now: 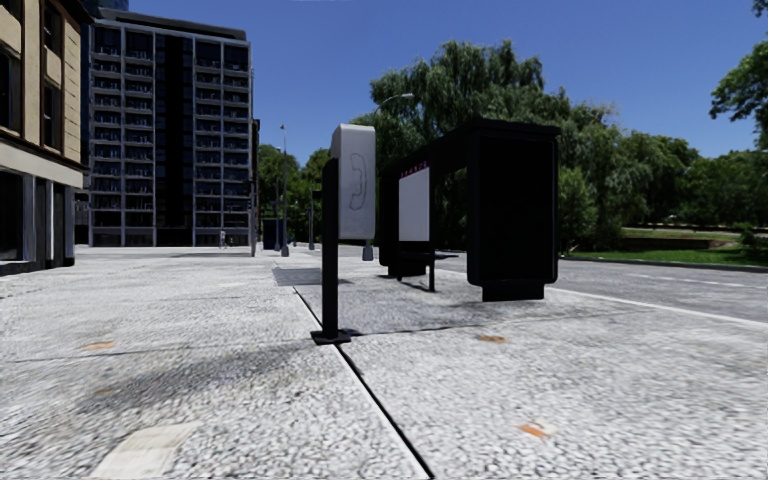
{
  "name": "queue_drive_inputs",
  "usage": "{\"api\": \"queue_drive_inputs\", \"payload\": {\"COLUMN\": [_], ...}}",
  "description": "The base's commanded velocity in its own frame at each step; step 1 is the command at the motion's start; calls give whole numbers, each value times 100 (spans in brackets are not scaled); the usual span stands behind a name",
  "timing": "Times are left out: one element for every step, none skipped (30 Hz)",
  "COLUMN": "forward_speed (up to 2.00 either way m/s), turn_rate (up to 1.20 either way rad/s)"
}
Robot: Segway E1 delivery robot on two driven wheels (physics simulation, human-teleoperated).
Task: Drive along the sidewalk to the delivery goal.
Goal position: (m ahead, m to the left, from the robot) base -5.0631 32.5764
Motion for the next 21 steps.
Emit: {"api": "queue_drive_inputs", "payload": {"forward_speed": [97,97,97,97,97,97,97,98,98,98,99,100,100,100,101,103,105,105,106,108,108], "turn_rate": [58,58,58,58,58,58,58,58,58,58,58,58,58,58,58,58,58,58,58,58,58]}}
